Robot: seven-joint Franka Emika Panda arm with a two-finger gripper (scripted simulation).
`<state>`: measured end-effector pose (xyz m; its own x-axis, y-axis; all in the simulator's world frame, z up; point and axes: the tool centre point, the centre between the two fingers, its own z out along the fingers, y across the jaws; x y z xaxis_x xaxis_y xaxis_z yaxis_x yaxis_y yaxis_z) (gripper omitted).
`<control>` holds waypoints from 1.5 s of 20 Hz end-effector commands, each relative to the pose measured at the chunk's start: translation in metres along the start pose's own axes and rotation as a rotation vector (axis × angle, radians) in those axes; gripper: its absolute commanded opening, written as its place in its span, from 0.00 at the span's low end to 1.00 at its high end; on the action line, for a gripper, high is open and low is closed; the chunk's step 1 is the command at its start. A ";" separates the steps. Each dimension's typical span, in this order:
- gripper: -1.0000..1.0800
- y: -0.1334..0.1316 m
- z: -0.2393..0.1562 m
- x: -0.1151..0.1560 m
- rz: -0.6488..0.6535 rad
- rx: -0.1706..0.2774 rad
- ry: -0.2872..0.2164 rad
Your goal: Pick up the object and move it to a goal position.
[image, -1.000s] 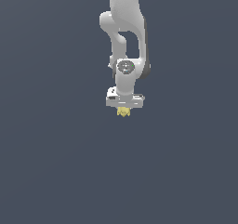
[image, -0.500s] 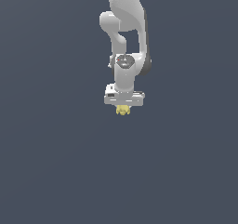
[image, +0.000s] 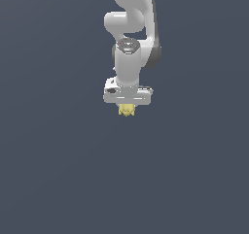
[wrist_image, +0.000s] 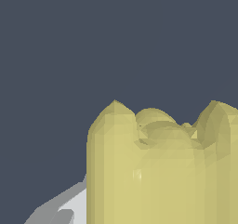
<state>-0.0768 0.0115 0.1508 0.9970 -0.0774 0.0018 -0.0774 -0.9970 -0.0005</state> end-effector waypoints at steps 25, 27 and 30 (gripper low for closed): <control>0.00 0.029 -0.226 0.090 0.000 0.000 -0.001; 0.00 0.030 -0.238 0.096 0.000 0.000 -0.001; 0.00 0.032 -0.254 0.103 0.000 0.000 -0.001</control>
<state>0.0193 -0.0272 0.3971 0.9970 -0.0773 0.0011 -0.0773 -0.9970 -0.0002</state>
